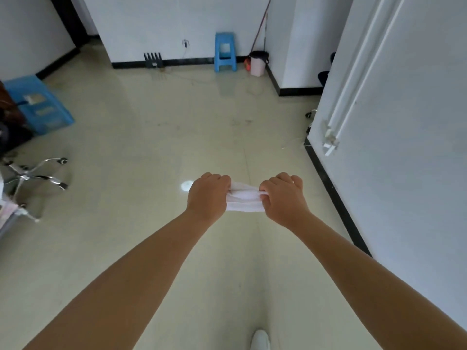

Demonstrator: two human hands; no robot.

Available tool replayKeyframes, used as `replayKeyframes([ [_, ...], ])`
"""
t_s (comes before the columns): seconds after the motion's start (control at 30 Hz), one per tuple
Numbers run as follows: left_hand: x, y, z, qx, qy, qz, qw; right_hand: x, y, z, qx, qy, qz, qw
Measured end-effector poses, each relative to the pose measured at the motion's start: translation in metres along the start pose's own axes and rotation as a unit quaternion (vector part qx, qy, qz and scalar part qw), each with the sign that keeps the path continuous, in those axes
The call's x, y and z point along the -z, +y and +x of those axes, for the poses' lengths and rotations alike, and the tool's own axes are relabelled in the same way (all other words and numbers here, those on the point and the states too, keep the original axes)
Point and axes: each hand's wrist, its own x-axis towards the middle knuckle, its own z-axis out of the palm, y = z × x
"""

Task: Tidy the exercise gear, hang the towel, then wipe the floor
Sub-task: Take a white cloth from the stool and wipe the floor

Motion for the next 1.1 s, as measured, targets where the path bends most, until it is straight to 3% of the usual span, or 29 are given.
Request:
replayKeyframes([
  [0.33, -0.048, -0.087, 0.239, 0.089, -0.006, 0.019, 0.996, -0.011, 0.059, 0.269, 0.042, -0.016, -0.019, 0.999],
  [0.5, -0.081, -0.153, 0.374, 0.084, -0.02, -0.002, 0.996, -0.027, 0.08, 0.421, 0.041, -0.018, -0.043, 0.998],
  [0.63, -0.091, -0.2, 0.478, 0.016, -0.004, 0.048, 0.999, -0.034, 0.096, 0.536, 0.033, -0.016, -0.03, 0.999],
  [0.9, -0.141, -0.268, 0.702, 0.014, -0.013, 0.04, 0.999, -0.044, 0.164, 0.761, 0.031, -0.004, -0.023, 0.999],
  [1.1, -0.189, -0.315, 0.881, 0.07, -0.031, 0.024, 0.997, -0.065, 0.227, 0.942, 0.063, 0.013, 0.005, 0.998],
])
